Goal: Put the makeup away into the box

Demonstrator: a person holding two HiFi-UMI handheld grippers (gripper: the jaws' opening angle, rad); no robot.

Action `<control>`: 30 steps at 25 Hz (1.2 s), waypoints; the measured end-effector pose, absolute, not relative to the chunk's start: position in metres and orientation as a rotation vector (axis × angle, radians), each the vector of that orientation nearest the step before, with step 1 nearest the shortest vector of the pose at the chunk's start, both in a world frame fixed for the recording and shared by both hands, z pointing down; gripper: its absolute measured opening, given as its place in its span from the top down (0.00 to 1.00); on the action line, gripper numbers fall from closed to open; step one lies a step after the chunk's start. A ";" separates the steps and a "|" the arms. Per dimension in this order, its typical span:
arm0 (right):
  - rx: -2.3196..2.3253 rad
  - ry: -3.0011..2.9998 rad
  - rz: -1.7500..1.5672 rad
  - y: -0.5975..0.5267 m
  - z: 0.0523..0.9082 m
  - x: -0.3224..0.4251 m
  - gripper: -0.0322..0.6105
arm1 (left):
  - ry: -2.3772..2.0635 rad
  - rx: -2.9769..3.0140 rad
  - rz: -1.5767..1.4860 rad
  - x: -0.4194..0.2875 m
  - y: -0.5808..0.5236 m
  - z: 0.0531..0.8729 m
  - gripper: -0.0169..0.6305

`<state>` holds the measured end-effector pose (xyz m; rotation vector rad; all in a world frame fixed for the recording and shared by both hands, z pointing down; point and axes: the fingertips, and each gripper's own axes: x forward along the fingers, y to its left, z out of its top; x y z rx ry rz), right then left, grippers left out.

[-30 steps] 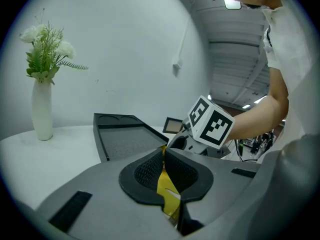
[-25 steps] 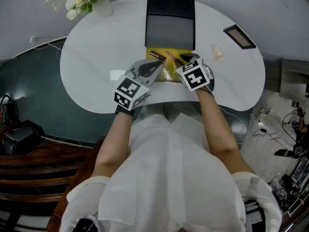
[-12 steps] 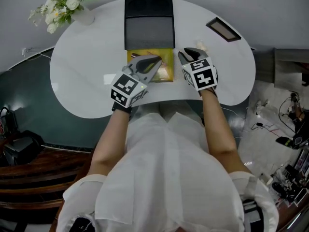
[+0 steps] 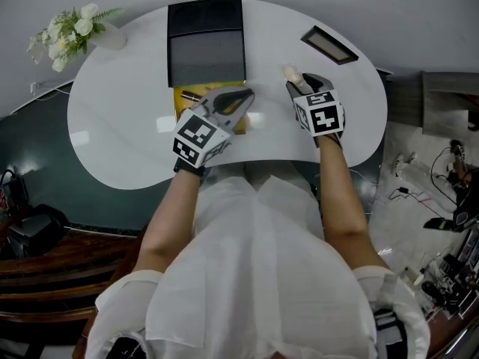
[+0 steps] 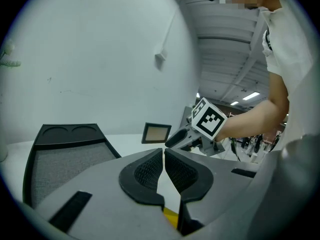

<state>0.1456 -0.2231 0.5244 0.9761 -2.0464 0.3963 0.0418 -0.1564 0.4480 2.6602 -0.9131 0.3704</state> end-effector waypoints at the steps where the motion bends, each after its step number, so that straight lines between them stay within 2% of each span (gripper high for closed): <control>1: 0.969 -2.043 0.401 -0.225 0.528 0.149 0.68 | -0.917 2.657 0.374 0.045 -0.158 0.449 0.93; 17: 0.795 -2.057 0.462 -0.239 0.571 0.160 0.68 | -0.989 2.602 0.414 0.078 -0.174 0.460 0.93; 30: 0.820 -2.083 0.437 -0.231 0.552 0.152 0.72 | -1.095 2.581 0.400 0.038 -0.164 0.449 0.93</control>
